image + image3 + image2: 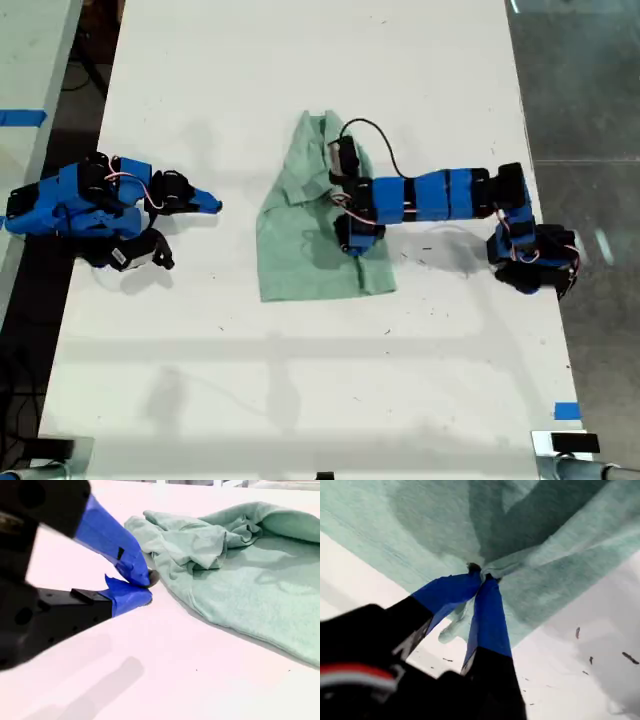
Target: Fold t shirt
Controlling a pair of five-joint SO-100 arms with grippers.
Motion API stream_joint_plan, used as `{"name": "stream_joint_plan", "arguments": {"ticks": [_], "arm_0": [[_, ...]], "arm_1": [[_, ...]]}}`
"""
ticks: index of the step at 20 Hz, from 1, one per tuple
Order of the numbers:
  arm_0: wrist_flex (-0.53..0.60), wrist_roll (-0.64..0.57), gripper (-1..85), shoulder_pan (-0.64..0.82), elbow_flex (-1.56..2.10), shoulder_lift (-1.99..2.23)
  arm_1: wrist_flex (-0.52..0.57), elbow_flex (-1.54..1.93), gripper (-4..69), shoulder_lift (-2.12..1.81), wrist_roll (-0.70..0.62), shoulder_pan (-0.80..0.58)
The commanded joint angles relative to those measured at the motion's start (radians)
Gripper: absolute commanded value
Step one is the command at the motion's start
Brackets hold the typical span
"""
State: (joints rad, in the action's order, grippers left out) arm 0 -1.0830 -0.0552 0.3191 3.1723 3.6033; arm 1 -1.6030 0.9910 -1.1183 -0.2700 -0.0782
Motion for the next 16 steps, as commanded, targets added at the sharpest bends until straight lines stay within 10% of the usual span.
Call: {"name": "stream_joint_plan", "arguments": {"ticks": [1,5,16], "arm_0": [[0.018,-0.003,-0.1,-0.002,0.005,0.003],[0.018,-0.003,-0.1,-0.003,0.005,0.003],[0.018,-0.003,-0.1,-0.005,0.005,0.003]], "arm_1": [[0.061,-0.071,-1.0,0.026,-0.02,0.012],[0.025,-0.084,26.8,-0.023,-0.008,0.037],[-0.123,0.351,16.8,-0.756,0.032,-0.032]]}}
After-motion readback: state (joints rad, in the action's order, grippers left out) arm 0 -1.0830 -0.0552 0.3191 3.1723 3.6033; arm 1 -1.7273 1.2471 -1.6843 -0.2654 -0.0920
